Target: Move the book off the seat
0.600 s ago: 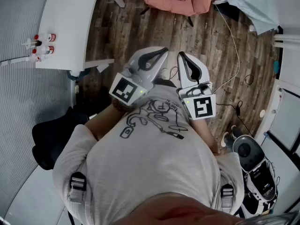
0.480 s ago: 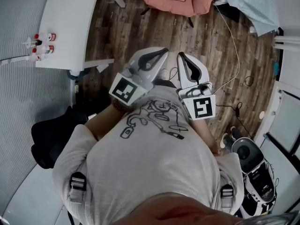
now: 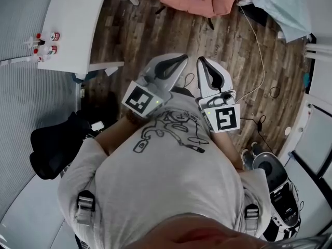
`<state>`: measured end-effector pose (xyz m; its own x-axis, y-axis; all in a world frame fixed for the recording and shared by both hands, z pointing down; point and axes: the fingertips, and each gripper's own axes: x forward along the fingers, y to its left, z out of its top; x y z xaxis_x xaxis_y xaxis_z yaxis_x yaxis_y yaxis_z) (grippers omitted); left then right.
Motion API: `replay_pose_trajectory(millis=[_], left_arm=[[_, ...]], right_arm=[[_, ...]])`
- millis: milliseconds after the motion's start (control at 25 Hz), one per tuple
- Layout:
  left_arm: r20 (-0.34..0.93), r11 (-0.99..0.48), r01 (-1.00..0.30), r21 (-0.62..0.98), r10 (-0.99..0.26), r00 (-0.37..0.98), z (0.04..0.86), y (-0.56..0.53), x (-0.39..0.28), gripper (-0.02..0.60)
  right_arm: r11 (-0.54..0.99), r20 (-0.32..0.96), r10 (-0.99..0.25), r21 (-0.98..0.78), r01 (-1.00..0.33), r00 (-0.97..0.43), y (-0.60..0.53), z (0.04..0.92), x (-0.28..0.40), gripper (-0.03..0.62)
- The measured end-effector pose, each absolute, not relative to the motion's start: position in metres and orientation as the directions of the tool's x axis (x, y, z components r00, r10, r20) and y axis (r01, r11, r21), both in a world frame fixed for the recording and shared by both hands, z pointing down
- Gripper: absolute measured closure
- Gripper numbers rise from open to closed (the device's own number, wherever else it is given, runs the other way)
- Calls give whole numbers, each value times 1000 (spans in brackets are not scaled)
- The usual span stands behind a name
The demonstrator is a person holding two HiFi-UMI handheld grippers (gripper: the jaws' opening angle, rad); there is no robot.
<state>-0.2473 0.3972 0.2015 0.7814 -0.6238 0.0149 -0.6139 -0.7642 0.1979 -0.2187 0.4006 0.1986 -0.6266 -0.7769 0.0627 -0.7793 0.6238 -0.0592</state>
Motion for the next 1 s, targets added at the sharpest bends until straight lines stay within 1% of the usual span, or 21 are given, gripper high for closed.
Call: replay_pose_trajectory(millis=[480,760,1000], left_arm=[[20,-768,-611,190,-619,785,202,365,-216,580],[16,-774,-598,208,-608,794,206,323,-198,580],[22,-774,-597,214,-607,795,213,280,-198,580]], right_arm=[[622,25,-781,-68,-780,-625,374,196,-184,588],[606,36,-792,-73,-792,-609,334,201,-166,588],[602,51,-794,-74,-795,-606,289,208,-165,588]])
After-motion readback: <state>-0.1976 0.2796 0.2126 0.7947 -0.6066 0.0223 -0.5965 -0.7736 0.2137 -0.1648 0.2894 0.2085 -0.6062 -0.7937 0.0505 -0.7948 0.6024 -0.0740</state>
